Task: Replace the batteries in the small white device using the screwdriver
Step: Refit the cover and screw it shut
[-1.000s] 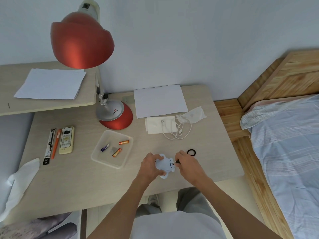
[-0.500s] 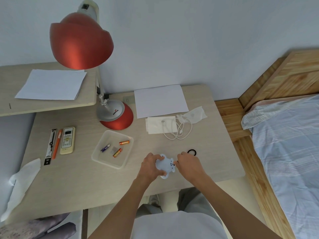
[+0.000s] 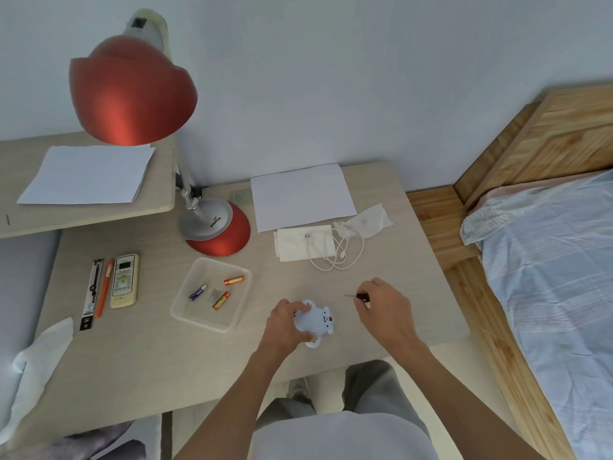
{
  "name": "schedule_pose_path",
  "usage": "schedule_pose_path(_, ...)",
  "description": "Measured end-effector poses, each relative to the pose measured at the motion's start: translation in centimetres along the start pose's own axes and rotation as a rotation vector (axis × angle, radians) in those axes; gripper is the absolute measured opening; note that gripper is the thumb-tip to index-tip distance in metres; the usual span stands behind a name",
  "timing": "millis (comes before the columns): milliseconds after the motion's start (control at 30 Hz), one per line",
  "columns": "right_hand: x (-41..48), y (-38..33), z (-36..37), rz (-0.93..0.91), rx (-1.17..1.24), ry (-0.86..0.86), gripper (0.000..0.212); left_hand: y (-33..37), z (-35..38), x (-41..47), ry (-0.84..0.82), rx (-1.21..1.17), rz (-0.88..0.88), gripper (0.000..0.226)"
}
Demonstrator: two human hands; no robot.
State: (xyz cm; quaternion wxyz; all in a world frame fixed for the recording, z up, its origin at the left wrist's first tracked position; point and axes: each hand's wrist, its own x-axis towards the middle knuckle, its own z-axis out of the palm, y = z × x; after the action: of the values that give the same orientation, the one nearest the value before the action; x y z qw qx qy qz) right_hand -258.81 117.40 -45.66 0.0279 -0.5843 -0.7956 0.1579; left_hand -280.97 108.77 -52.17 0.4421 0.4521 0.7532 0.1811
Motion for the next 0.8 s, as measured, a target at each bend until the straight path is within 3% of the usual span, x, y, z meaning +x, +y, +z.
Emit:
schedule_pose_path(300,2.2,7.4,-0.8,0.287,0.018,0.09,0.011,-0.4,0.0,0.5,0.001,0.012,0.013,0.071)
schedule_pose_path(800,2.8,10.9,2.4,0.521,0.09,-0.067,0.013,-1.3,-0.3,1.2,-0.01,-0.011,0.018,0.069)
